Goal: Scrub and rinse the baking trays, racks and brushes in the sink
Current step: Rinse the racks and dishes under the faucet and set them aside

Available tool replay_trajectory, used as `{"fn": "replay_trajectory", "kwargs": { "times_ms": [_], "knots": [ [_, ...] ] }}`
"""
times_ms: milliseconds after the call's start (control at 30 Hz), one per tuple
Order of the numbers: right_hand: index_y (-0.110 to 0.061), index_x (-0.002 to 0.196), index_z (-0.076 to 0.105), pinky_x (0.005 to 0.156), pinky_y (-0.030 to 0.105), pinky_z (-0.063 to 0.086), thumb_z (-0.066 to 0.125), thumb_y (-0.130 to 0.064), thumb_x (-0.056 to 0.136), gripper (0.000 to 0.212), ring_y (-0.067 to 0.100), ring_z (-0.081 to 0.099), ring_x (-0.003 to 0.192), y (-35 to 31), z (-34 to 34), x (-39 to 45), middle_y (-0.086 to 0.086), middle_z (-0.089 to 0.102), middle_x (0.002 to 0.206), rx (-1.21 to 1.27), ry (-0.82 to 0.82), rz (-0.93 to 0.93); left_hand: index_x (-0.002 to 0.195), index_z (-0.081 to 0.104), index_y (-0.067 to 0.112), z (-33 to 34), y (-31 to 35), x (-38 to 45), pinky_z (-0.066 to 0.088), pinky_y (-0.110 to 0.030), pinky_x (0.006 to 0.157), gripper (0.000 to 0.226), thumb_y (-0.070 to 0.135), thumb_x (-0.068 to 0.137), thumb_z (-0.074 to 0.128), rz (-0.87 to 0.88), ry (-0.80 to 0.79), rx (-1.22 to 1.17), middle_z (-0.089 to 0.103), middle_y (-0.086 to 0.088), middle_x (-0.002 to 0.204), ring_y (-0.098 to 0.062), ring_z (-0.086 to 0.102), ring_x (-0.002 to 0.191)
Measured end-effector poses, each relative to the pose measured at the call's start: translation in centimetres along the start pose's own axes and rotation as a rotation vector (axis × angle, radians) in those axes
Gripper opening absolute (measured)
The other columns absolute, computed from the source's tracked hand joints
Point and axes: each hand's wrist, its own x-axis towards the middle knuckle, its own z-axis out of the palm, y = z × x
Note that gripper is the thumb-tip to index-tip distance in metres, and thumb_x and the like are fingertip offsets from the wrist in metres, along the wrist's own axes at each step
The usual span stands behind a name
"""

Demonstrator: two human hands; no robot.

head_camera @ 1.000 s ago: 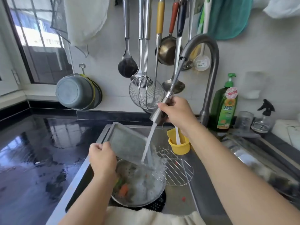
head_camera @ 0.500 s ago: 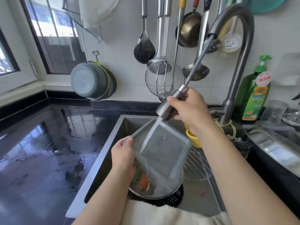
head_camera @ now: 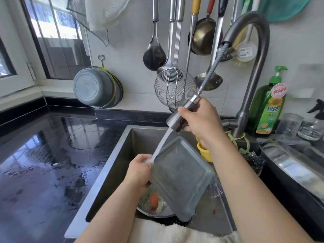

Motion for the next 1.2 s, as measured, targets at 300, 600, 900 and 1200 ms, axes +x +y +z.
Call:
{"fn": "replay_trajectory", "kwargs": {
  "times_ms": [300,600,900,1200],
  "knots": [
    [-0.015,0.117,0.053,0.055,0.019,0.033,0.068,-0.027,0.095,0.029,0.018,0.055,0.086,0.5,-1.2,1.7,-0.001,0.06,0.107,-0.325,0.074,-0.01,0.095,0.068,0.017,-0.4,-0.9,1.1,0.048,-0.035,0.064,0.021,0.012,0.106,0.051,-0.008,0.04,0.053,0.066,-0.012,0.09,-0.027,0.059,0.075],
    [-0.018,0.113,0.049,0.081,0.039,0.052,0.07,-0.027,0.094,0.031,0.027,0.061,0.098,1.4,-3.0,3.1,0.003,0.062,0.107,-0.496,0.061,-0.017,0.095,0.069,0.019,-0.6,-0.6,0.9,0.052,-0.041,0.07,0.02,0.015,0.105,0.052,0.011,0.072,0.083,0.07,-0.014,0.095,-0.03,0.064,0.08],
    [-0.019,0.115,0.046,0.061,0.029,0.042,0.071,-0.031,0.093,0.035,0.027,0.057,0.092,0.2,-8.0,0.9,0.006,0.059,0.107,-0.739,-0.06,-0.007,0.098,0.069,0.022,-0.8,-0.3,0.5,0.053,-0.042,0.069,0.018,0.018,0.105,0.052,0.022,0.107,0.033,0.07,-0.015,0.099,-0.031,0.064,0.083],
    [-0.014,0.109,0.054,0.074,0.047,0.064,0.077,-0.016,0.088,0.031,0.027,0.072,0.094,-1.2,-7.8,-1.5,0.012,0.065,0.108,-0.332,-0.189,0.127,0.122,0.062,0.028,0.1,1.0,-2.0,0.059,-0.034,0.063,0.043,-0.003,0.093,0.052,0.17,-0.057,0.182,0.069,-0.008,0.109,-0.025,0.071,0.086]
  ]
}}
